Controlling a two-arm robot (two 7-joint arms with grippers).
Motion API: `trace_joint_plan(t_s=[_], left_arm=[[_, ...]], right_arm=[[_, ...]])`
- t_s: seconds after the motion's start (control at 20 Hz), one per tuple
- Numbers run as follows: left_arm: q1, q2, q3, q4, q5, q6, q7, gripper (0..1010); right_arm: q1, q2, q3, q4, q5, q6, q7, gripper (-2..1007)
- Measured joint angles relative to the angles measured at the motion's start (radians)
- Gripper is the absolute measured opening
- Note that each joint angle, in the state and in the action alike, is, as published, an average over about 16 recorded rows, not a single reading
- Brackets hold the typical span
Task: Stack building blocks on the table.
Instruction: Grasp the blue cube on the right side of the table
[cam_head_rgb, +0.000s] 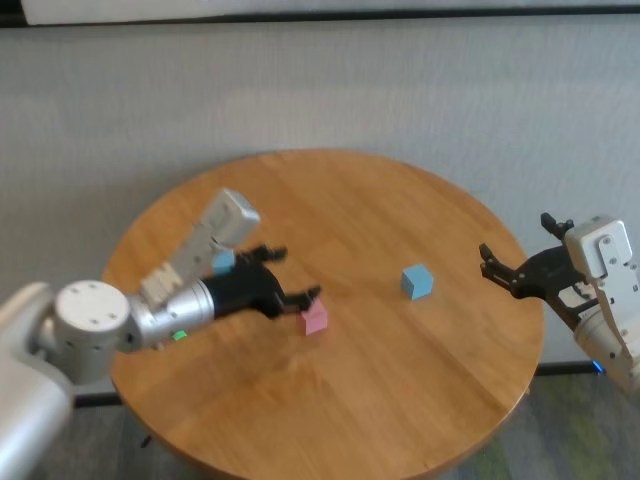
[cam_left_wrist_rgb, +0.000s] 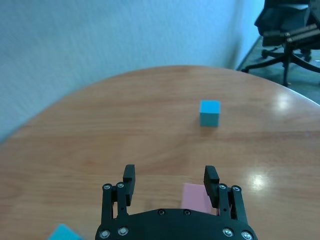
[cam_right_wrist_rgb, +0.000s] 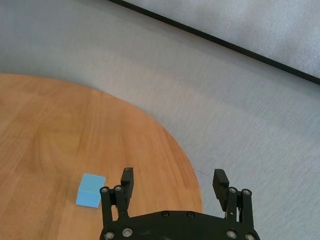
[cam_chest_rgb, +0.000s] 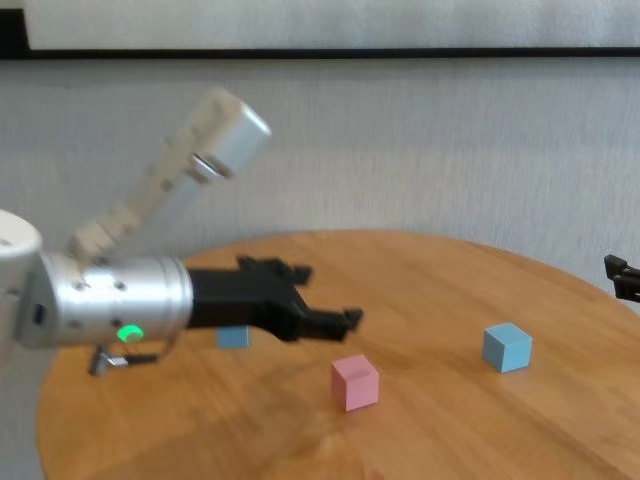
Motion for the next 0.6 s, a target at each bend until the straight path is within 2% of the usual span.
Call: trace_joint_plan(t_s=[0.35, 0.6], left_arm=[[0.13, 0.113, -0.097, -0.248, -0.031, 0.044, 0.087, 974], [0.206, 0.174, -0.153, -0.369, -0.046, 0.068, 0.13, 1000]], right_arm=[[-0.005, -0.005, 0.012, -0.003, 0.005, -0.004, 0.015, 1000], [-0.016, -0.009, 0.034, -0.018, 0.032, 0.016, 0.038, 1000]])
